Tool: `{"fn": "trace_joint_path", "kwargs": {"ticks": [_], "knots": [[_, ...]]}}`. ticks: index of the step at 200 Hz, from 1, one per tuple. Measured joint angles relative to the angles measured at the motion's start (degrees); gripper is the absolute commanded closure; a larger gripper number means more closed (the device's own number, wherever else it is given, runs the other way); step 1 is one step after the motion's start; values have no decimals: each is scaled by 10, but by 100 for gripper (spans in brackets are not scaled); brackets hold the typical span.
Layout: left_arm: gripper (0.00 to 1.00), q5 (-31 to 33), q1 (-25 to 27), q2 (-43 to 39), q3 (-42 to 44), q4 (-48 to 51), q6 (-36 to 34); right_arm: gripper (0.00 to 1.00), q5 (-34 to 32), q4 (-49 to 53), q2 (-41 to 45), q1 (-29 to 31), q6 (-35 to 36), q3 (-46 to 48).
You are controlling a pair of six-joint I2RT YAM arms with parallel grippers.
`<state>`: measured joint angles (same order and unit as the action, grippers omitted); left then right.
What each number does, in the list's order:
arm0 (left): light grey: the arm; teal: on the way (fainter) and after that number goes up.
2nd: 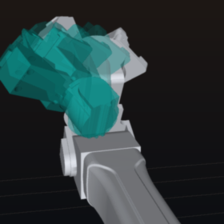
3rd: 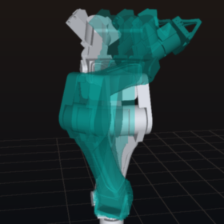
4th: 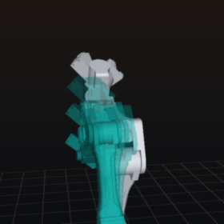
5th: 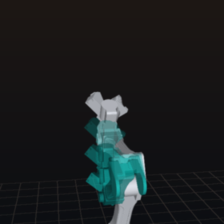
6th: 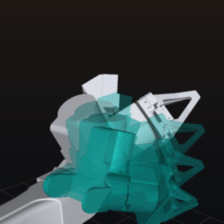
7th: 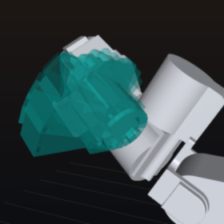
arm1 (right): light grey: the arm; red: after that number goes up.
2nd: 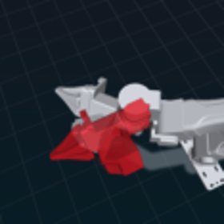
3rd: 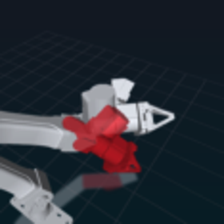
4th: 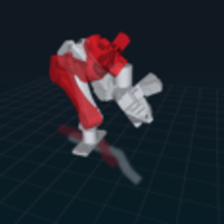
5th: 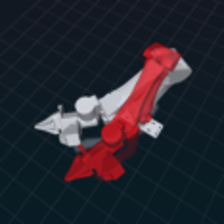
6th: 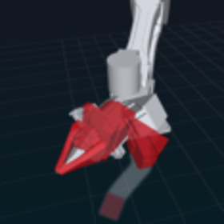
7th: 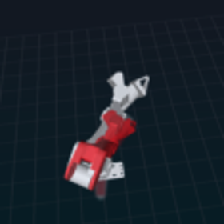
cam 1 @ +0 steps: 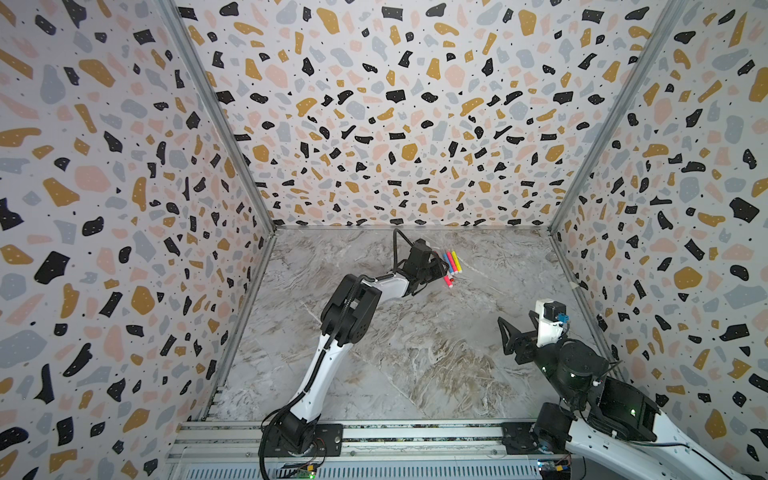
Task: Insert the pens into the pen caps
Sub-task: 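Lower the capped pink highlighter beside the white marker and open the left gripper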
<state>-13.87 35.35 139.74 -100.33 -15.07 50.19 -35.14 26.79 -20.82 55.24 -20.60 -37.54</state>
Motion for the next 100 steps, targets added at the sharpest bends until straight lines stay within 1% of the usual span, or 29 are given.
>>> {"fn": "trace_joint_path", "kwargs": {"ticks": [33,100], "knots": [[54,3,-1,8,-12,2,0,15,0,-2,0,0,0,0],[54,3,-4,45,-64,7,0,15,0,-2,0,0,0,1]]}}
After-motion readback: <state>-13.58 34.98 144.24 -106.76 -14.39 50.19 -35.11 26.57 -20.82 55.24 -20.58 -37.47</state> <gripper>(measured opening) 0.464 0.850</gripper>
